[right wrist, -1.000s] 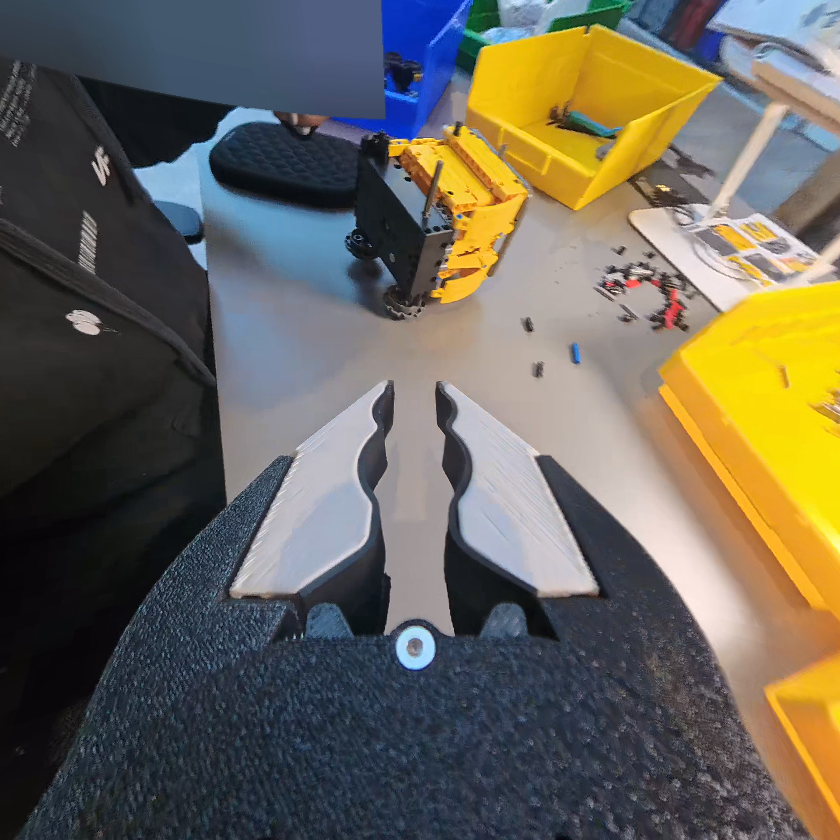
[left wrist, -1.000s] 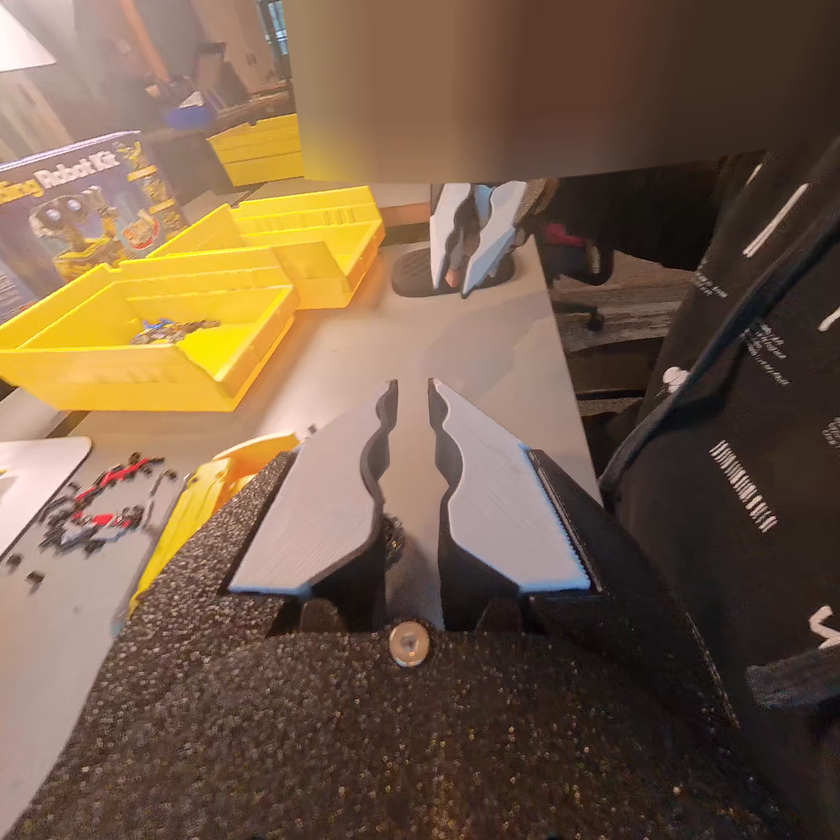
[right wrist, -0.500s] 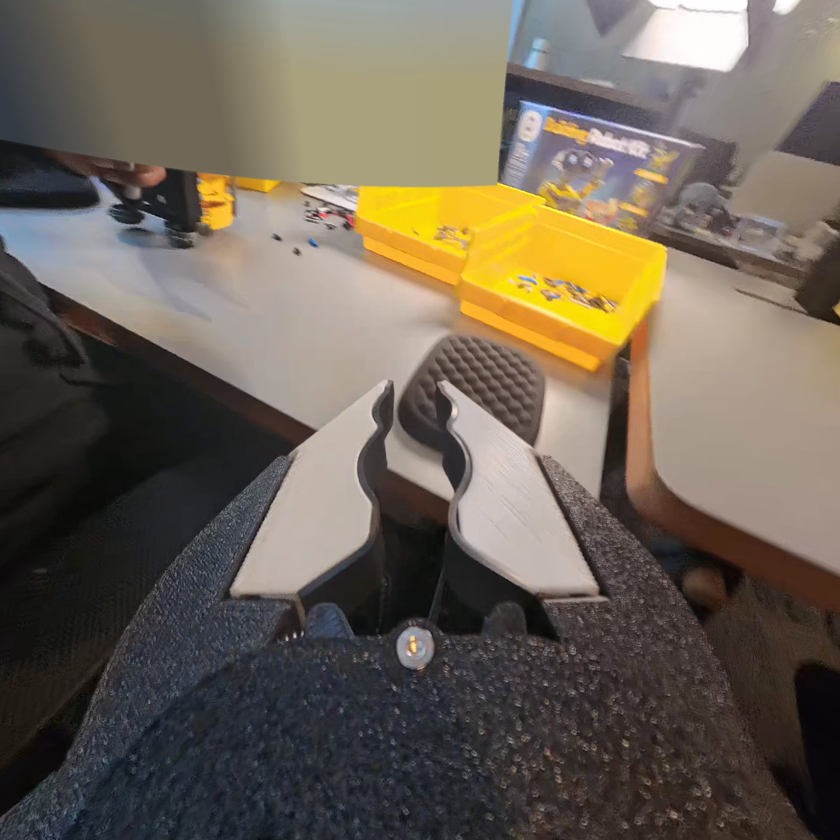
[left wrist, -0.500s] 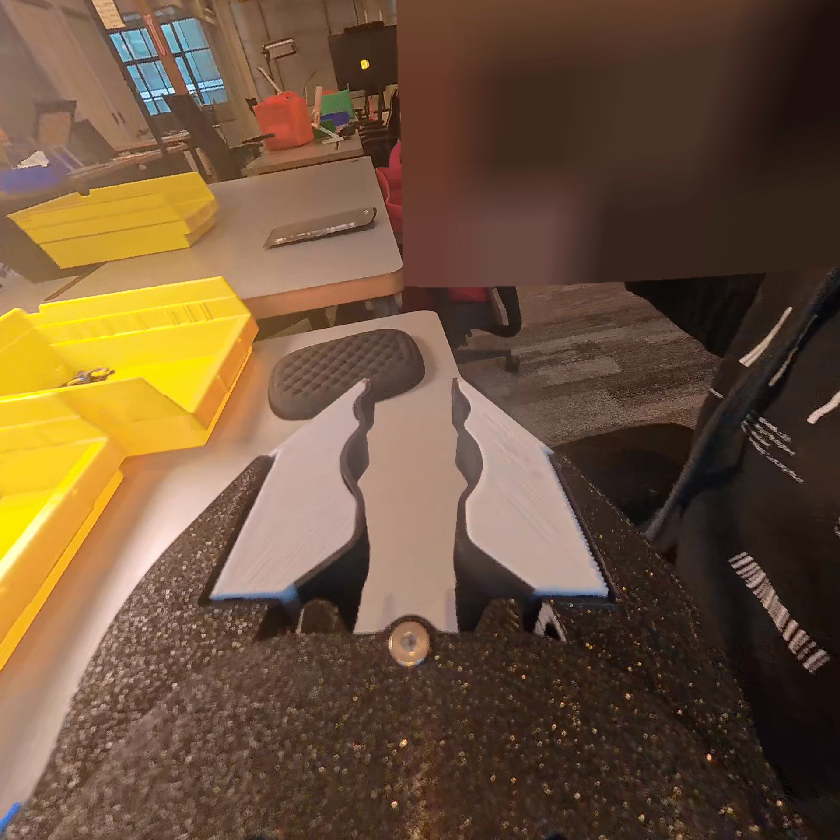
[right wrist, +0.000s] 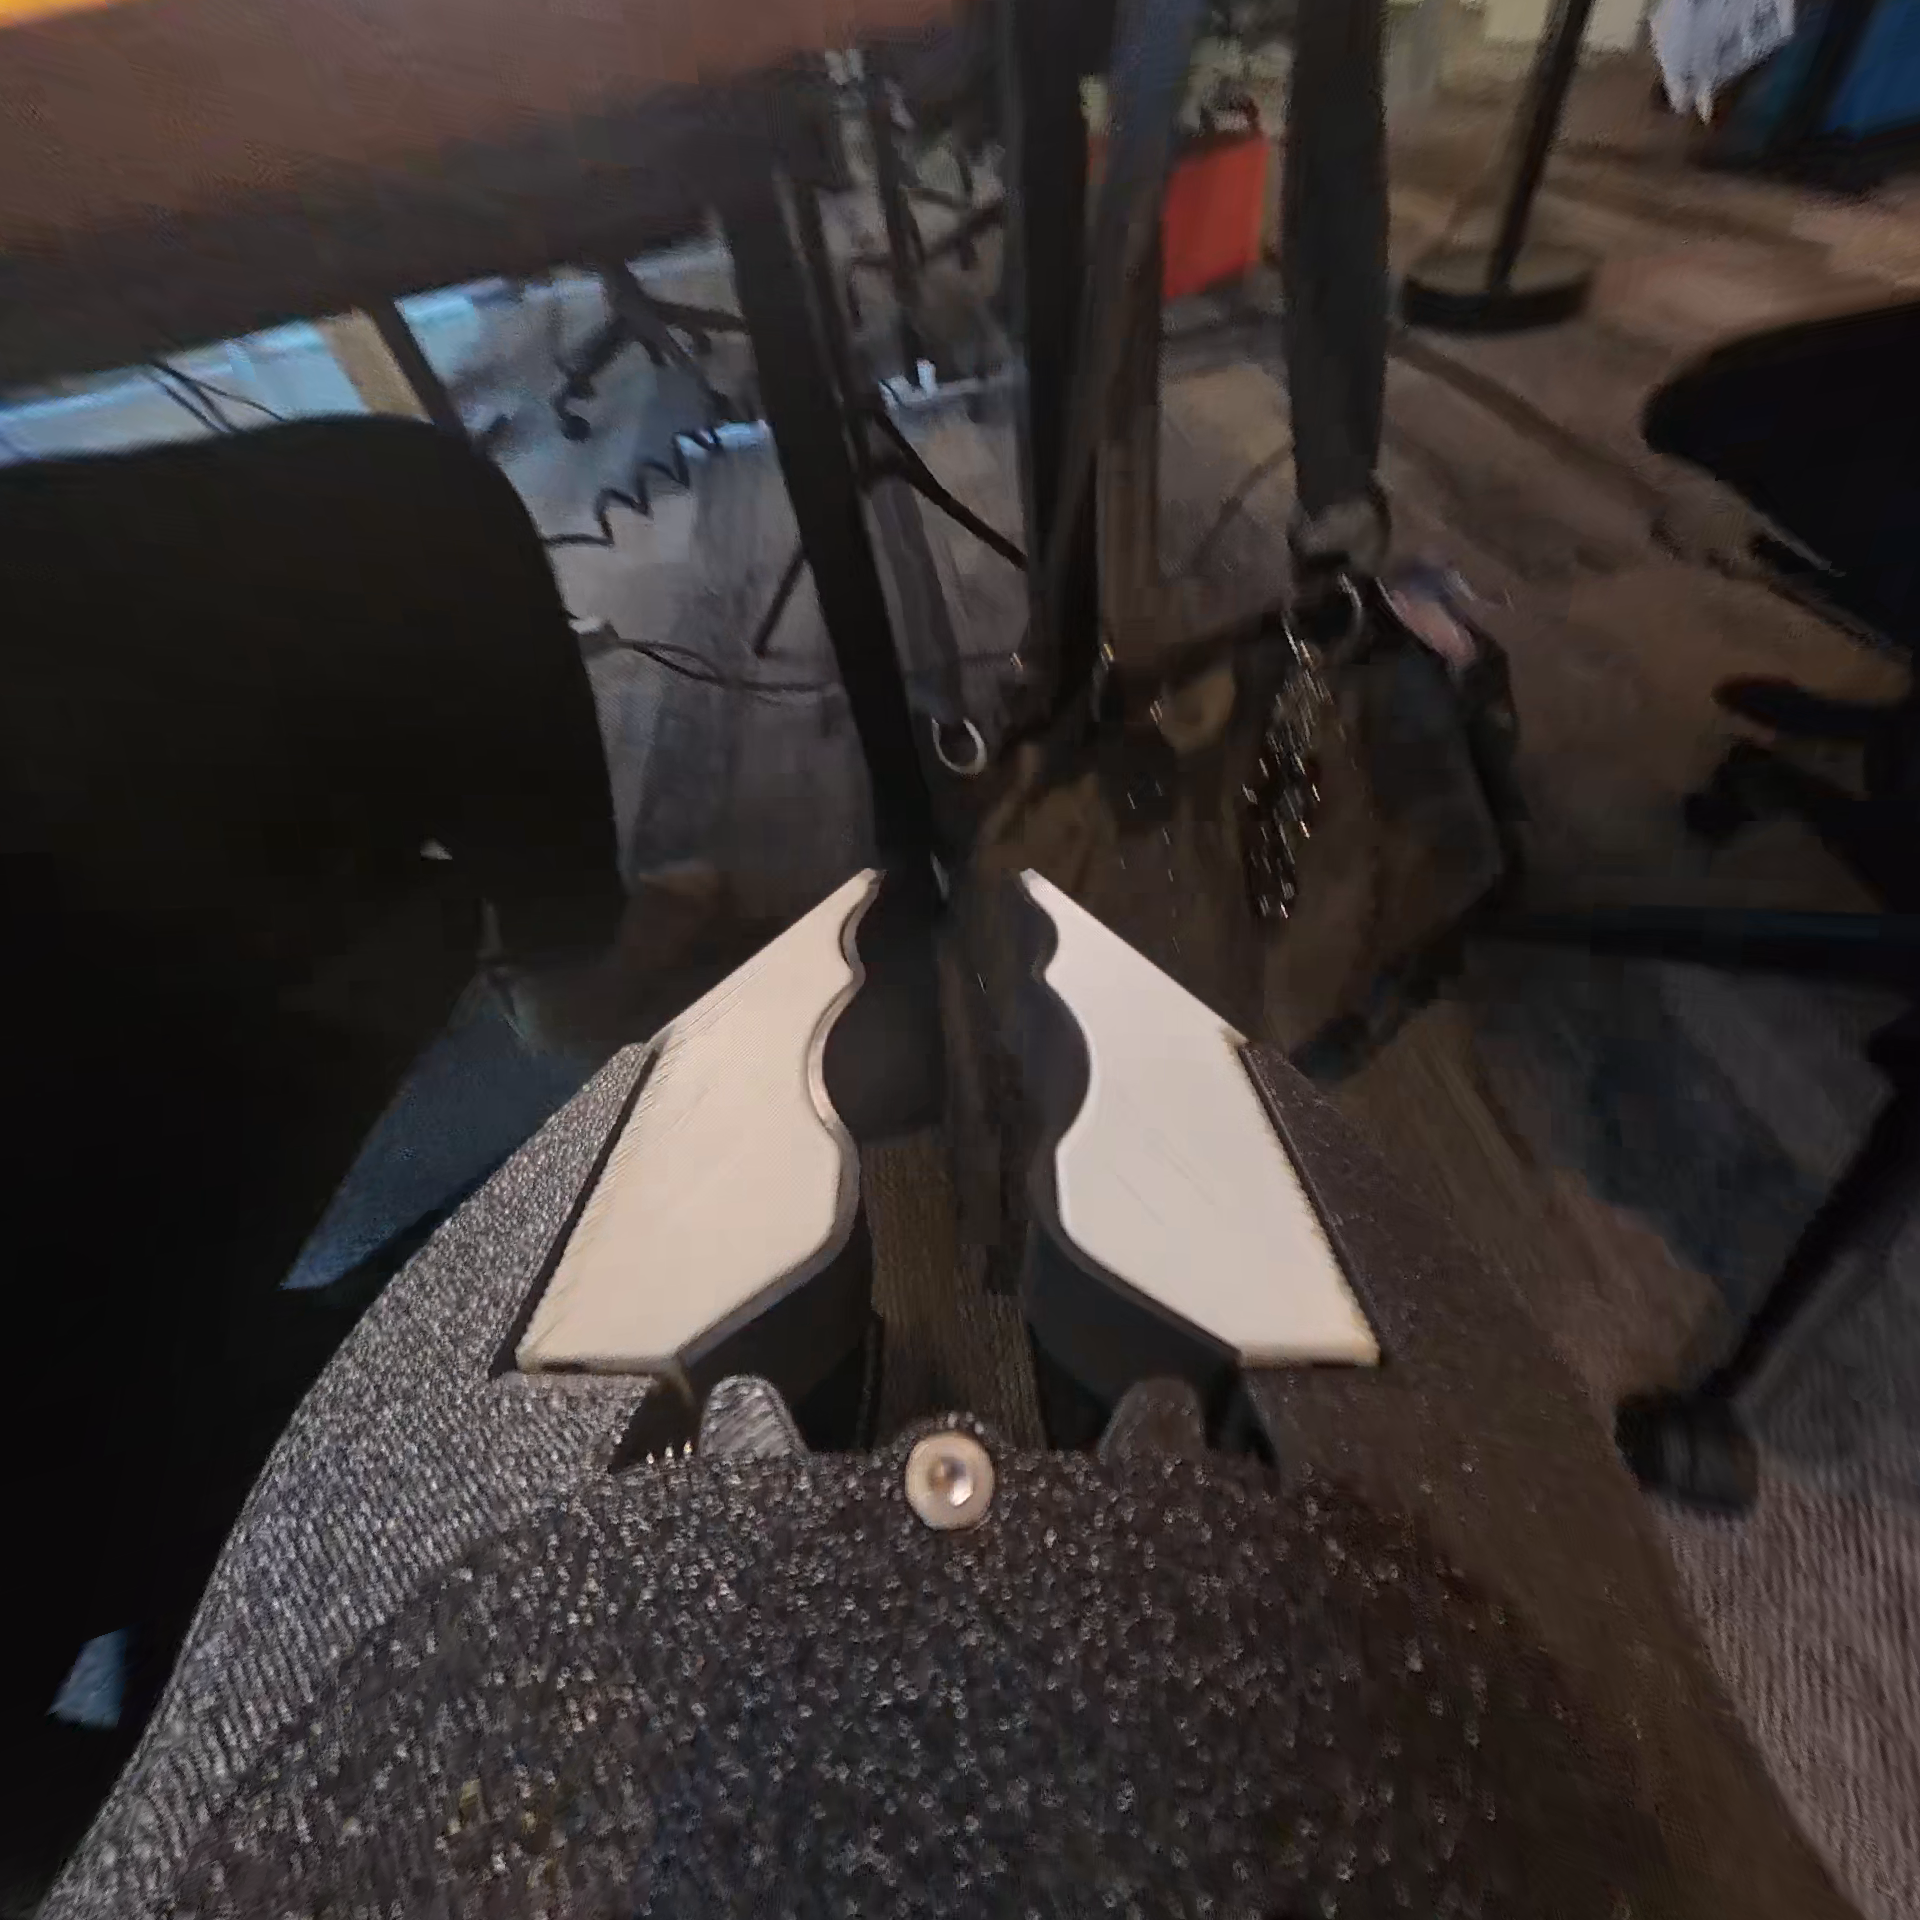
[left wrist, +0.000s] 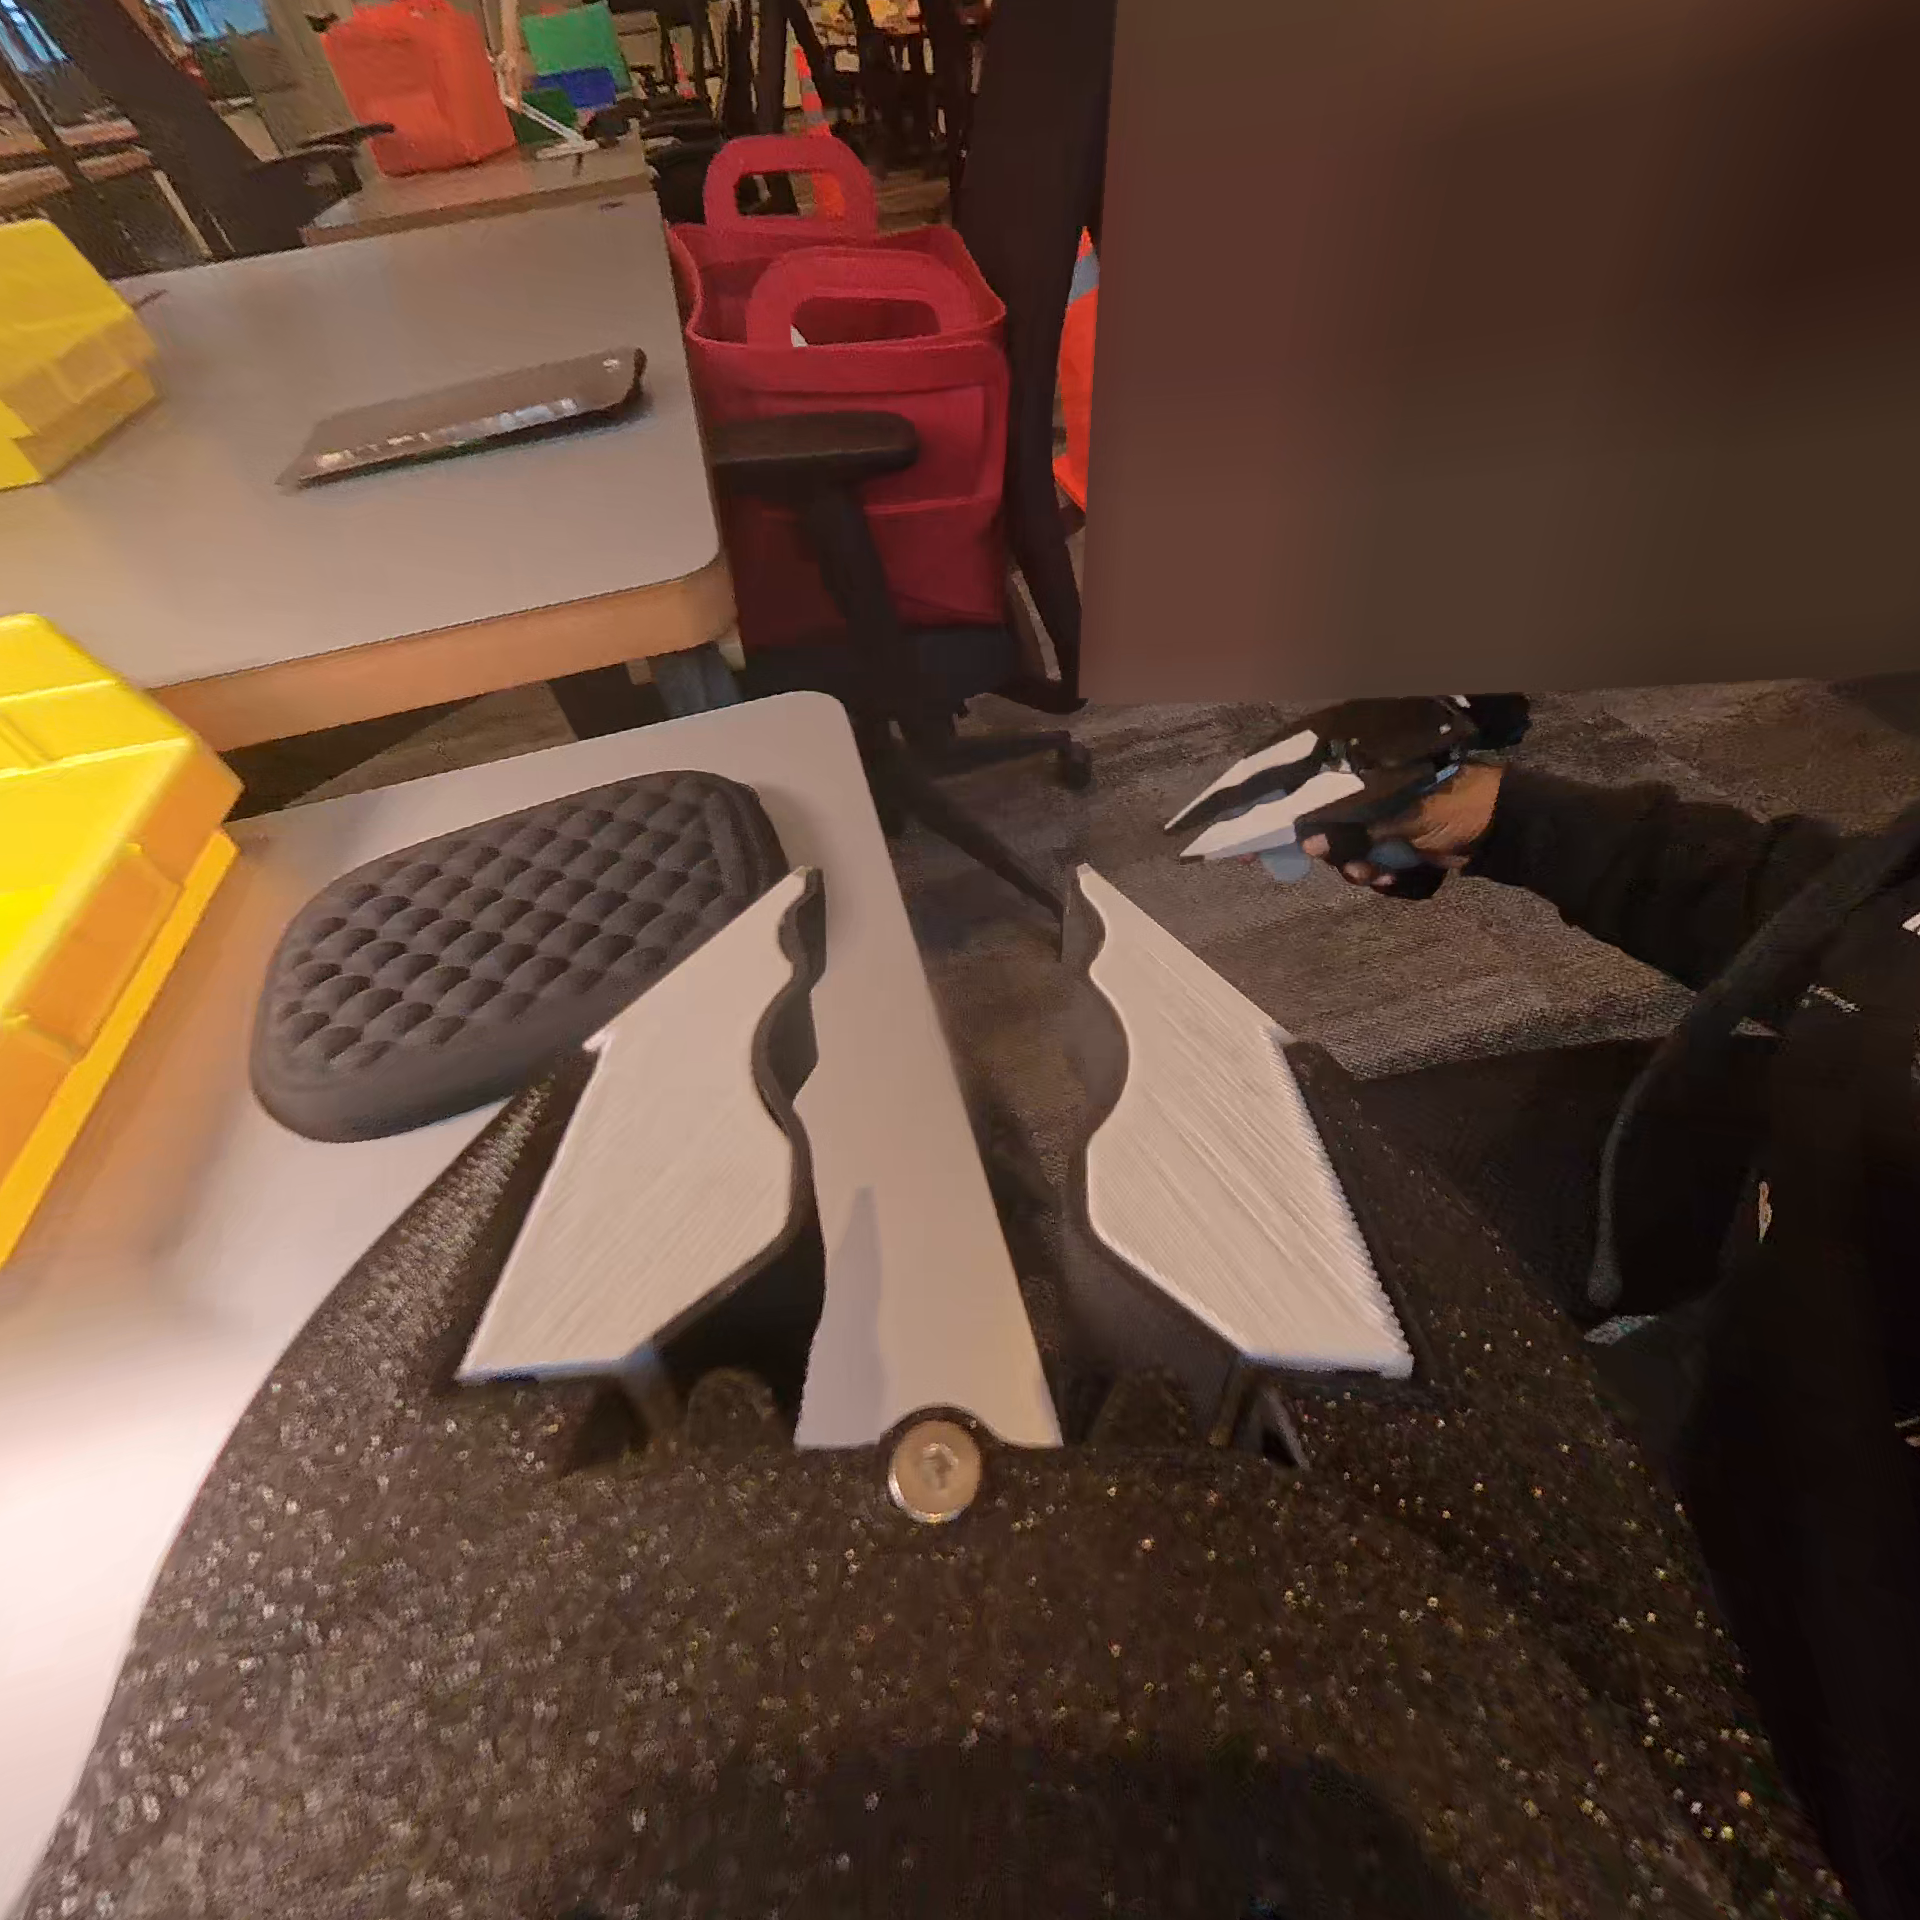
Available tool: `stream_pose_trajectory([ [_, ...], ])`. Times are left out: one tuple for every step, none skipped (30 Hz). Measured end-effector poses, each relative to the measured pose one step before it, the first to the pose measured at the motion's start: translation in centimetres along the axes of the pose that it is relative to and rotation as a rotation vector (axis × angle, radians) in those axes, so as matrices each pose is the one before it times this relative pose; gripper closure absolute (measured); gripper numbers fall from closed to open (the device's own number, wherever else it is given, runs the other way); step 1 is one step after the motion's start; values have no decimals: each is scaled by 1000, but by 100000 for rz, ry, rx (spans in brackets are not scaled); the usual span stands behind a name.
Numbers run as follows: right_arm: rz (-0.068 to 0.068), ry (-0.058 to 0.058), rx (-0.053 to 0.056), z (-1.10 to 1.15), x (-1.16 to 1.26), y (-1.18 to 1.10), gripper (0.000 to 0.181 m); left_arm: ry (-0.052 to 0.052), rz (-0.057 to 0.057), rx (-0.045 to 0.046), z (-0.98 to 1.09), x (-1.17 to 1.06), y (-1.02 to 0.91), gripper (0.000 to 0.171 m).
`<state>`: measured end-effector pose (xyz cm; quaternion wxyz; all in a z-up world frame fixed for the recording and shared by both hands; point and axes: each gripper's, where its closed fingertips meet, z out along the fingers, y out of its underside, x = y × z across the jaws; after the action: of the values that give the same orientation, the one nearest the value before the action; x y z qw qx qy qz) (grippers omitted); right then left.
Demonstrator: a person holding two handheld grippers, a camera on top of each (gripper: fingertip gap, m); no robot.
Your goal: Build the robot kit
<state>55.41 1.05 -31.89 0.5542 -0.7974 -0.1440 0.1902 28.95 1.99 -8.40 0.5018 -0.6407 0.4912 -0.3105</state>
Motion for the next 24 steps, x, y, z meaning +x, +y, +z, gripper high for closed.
stream_pose_trajectory([
  [1618,3103,-1716,-434,511,1582,157,605,-307,-714,382,388,154,128],
  [1745,2413,-1563,-373,413,1548,157,435,-653,-378,382,376,178,128],
  [1842,1801,-1143,-277,324,1468,157,355,-1024,118,372,391,166,128],
  [1738,1280,-1282,-139,232,1433,157,151,-1285,568,384,434,108,128],
  [740,592,-1927,73,100,1466,156,-217,-1343,876,382,472,31,127],
  [-352,16,-2277,332,-69,1440,156,-522,-1118,1128,351,558,-40,128],
  [-796,-1084,-2191,657,-322,1395,155,-565,-651,1219,282,658,-101,128],
  [-433,-2388,-1941,1048,-621,1322,155,-569,-131,943,199,759,-43,128],
  [174,-3823,-1670,1497,-951,1244,156,-618,151,501,79,817,73,128],
  [84,-5621,-1878,1988,-1345,1225,151,-631,6,287,-47,833,213,128],
  [-284,-6058,-2056,2482,-1507,1157,153,-685,-449,159,-188,812,349,129],
  [-484,-4503,-1303,2928,-1308,911,151,-766,-897,-6,-315,770,459,129],
  [-228,-2190,63,3201,-938,640,151,-901,-1001,-70,-426,689,504,129],
  [207,987,-19,3315,-342,689,151,-1267,-814,-272,-522,543,520,129],
  [-626,1964,-947,3281,-63,830,150,-1530,-667,-168,-588,429,469,126],
  [-270,4854,-830,3074,543,798,146,-1677,-819,131,-619,314,405,127],
  [1550,6778,-1036,2790,979,875,140,-1636,-1239,148,-618,219,394,128],
  [4466,6006,-2357,2509,998,1025,133,-1437,-1727,51,-600,162,455,131],
  [6446,4704,-2683,2114,917,967,126,-1109,-2246,-136,-555,126,549,131],
  [5654,5040,-2002,1567,1098,735,121,-804,-2594,-425,-505,129,676,132],
  [3682,7676,-1258,904,1716,487,121,-676,-2452,-901,-481,119,833,132],
  [3354,5316,1599,308,1578,-117,139,-624,-2023,-1480,-451,111,976,128],
  [3012,2557,1200,38,1270,-273,153,-406,-1781,-1639,-417,96,1024,128],
  [889,53,-810,-81,994,-119,162,73,-1955,-1255,-382,125,962,128],
])
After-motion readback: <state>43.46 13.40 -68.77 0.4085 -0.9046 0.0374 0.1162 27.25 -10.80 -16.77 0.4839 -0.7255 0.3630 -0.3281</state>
